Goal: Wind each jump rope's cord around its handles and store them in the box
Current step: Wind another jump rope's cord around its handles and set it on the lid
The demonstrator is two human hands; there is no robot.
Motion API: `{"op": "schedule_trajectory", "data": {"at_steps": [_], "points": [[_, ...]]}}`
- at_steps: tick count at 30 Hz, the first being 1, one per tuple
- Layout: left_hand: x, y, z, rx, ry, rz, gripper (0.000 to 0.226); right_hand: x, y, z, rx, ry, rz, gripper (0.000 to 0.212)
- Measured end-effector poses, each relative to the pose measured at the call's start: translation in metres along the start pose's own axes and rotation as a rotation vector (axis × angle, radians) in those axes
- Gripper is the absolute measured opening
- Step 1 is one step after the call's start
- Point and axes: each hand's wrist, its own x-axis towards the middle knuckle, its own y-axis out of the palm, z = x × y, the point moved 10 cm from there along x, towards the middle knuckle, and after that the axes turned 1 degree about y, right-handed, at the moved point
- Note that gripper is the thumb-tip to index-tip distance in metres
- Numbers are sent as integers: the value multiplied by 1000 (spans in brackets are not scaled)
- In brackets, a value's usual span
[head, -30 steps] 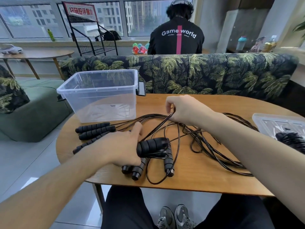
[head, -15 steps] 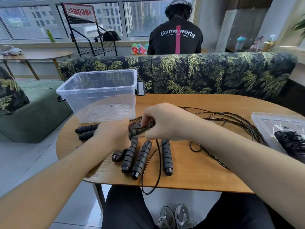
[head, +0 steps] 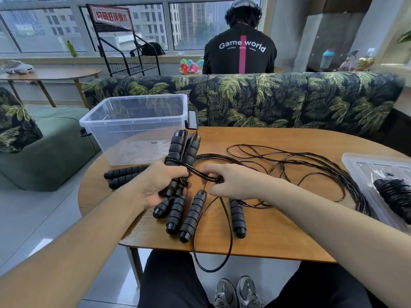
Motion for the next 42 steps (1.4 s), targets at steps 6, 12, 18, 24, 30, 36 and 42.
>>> {"op": "schedule_trajectory", "data": {"at_steps": [6,12,18,24,30,36,42], "points": [[-19,27,-3,-142,18,323,37,1,6,2,-100,-25,-61,52],[-16,28,-6,-157,100,271,38,3,6,7,-170,-53,-148,65],[-2,-8,-6,-423,141,-36,16,-11,-22,2,-41,-34,-587,100],[-7,-23,-11,-587,153,-117,10,-14,-3,-9,382,11,-606,131],[-11,-28,-5,-759,107,-122,9,10,39,-10,714,72,-179,45],[-15,-51,-8,-736,143,-199,10,-3,19,-2,71,-118,-347,27],[-14,-71,-7,-741,163,-234,11,-6,5,-42,-75,-51,-230,37]]}}
